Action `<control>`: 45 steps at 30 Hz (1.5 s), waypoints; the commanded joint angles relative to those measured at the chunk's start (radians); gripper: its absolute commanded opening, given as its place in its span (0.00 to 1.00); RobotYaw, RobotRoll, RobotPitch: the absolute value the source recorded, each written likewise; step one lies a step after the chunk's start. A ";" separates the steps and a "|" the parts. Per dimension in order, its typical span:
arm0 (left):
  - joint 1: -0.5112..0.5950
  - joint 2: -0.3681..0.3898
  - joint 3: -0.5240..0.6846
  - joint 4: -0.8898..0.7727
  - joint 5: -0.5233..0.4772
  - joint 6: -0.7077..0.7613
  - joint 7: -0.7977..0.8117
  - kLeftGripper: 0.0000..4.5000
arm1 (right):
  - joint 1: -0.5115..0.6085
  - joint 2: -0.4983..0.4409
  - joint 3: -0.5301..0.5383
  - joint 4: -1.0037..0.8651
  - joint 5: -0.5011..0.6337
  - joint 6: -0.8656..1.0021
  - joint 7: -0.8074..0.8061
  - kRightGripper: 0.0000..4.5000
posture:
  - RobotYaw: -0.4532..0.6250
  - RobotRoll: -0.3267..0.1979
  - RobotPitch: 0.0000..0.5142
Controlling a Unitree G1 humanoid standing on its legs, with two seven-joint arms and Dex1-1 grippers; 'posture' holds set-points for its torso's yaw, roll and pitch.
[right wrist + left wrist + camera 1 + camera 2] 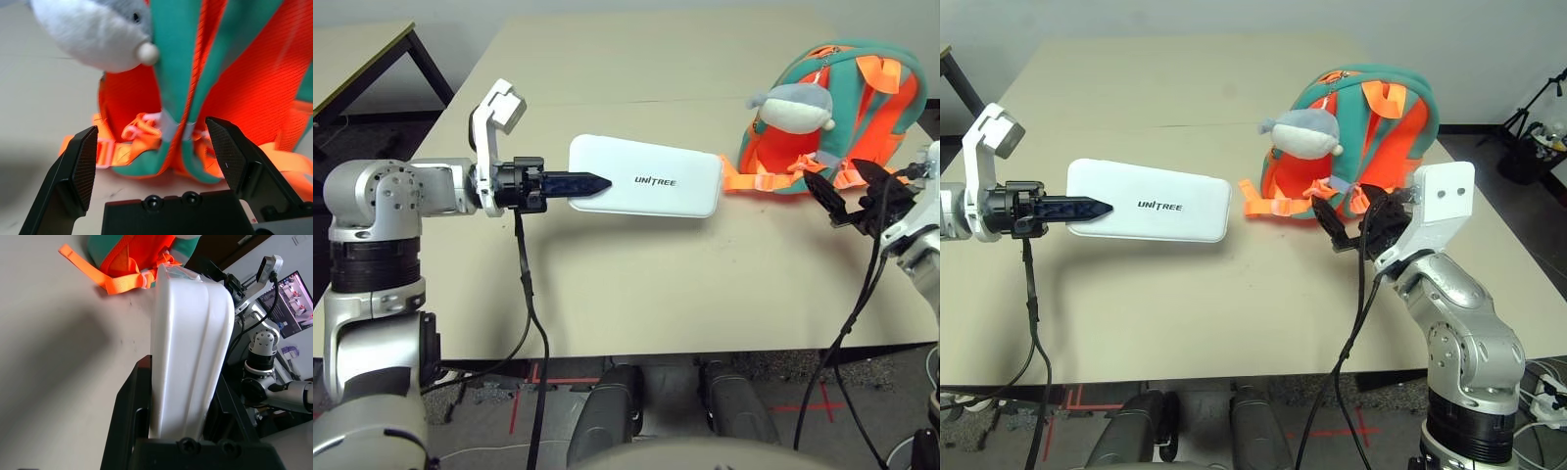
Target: Put the pencil case into the backpack and zip it.
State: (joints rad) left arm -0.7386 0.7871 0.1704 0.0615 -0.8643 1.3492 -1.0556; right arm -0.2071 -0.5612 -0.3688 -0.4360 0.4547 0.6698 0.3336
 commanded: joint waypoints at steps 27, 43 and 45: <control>0.051 0.016 0.045 -0.057 -0.078 -0.009 0.049 0.31 | -0.252 0.102 0.083 0.476 -0.123 -0.249 -0.024 0.54 | 0.41 0.62 0.28; 0.003 0.003 -0.005 0.008 -0.054 -0.049 0.035 0.31 | -0.123 0.060 0.021 0.072 0.003 -0.008 -0.055 0.05 | 0.36 0.62 0.28; -0.003 0.004 -0.015 0.021 -0.048 -0.058 0.028 0.31 | -0.080 0.052 -0.005 -0.031 0.040 0.051 -0.068 0.05 | 0.34 0.62 0.28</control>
State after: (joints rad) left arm -0.7287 0.7873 0.1653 0.0757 -0.9214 1.3122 -1.0092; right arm -0.3115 -0.4996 -0.3461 -0.3790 0.4522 0.6677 0.2718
